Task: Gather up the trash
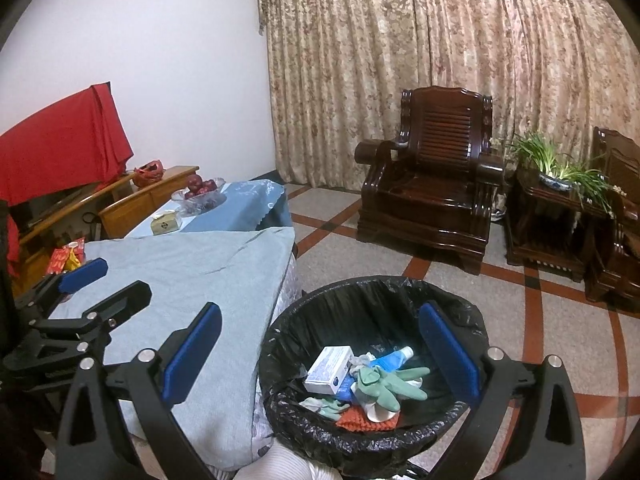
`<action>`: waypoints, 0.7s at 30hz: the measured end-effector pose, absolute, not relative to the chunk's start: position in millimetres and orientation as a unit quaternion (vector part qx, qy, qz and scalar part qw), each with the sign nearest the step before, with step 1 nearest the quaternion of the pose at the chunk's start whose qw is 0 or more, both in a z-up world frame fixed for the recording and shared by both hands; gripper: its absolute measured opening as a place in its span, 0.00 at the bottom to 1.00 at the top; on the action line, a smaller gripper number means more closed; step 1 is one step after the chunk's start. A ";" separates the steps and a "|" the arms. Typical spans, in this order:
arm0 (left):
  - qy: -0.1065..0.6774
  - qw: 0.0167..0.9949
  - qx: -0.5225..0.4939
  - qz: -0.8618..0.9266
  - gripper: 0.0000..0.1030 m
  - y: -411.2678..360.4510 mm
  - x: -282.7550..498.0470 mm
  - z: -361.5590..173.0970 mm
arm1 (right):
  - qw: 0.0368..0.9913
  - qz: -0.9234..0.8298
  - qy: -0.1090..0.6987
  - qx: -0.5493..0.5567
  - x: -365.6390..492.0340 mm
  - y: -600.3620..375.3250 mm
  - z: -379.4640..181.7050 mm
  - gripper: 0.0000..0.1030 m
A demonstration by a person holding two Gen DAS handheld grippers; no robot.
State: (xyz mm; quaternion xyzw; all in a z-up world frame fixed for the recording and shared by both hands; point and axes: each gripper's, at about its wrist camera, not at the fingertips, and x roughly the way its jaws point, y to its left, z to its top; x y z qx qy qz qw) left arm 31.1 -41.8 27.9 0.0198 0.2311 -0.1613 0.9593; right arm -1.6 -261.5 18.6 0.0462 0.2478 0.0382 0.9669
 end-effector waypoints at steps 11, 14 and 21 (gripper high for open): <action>0.233 0.959 0.019 -0.159 0.93 -36.7 33.4 30.4 | 0.967 0.039 0.247 0.046 -1.0 -259.6 18.5 0.94; 0.233 0.959 0.019 -0.159 0.93 -36.3 33.6 30.6 | 0.967 0.037 0.247 0.047 -0.5 -259.4 18.5 0.94; 0.234 0.959 0.021 -0.158 0.93 -35.0 35.2 29.9 | 0.966 0.035 0.251 0.053 2.0 -260.5 13.9 0.94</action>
